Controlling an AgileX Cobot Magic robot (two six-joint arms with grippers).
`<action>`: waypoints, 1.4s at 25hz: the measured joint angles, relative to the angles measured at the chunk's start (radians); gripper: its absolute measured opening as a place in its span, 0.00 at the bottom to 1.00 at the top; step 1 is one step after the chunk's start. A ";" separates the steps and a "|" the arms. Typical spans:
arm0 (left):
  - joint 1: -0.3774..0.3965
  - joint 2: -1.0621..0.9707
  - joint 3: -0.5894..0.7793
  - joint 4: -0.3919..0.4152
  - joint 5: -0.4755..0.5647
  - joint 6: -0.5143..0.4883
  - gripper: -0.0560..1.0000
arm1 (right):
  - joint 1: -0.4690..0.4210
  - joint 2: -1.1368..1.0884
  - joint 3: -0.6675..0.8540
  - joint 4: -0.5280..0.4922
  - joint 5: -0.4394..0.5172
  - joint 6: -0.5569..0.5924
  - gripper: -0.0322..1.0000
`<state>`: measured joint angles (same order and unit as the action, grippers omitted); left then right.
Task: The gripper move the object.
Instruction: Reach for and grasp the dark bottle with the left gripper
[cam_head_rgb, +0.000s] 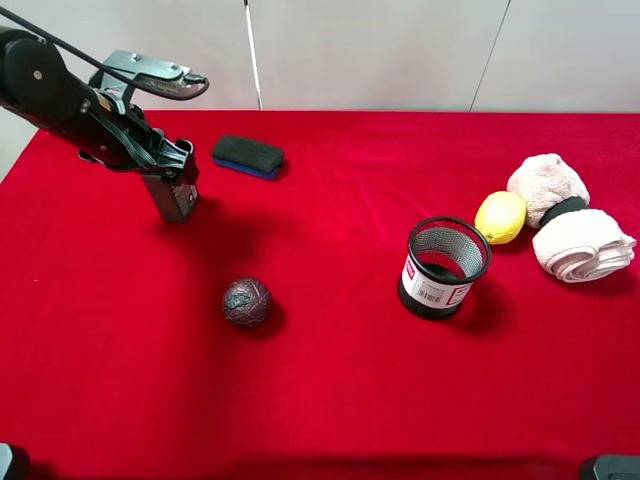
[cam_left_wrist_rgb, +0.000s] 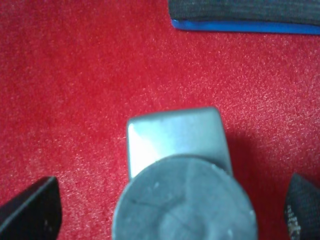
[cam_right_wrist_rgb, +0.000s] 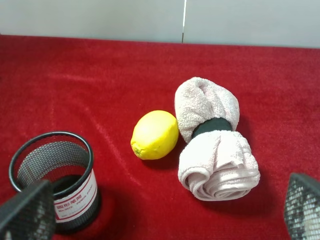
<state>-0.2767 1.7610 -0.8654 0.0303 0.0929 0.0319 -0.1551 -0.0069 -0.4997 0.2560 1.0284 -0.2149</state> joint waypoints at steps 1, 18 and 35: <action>0.000 0.003 0.000 0.000 -0.005 0.000 0.88 | 0.000 0.000 0.000 0.000 0.000 0.000 0.70; 0.000 0.010 0.000 0.001 -0.037 0.000 0.88 | 0.000 0.000 0.000 0.000 0.000 0.000 0.70; -0.010 0.010 0.000 0.002 -0.039 0.000 0.76 | 0.000 0.000 0.000 0.000 0.000 0.000 0.70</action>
<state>-0.2871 1.7705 -0.8654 0.0322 0.0535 0.0319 -0.1551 -0.0069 -0.4997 0.2560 1.0284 -0.2149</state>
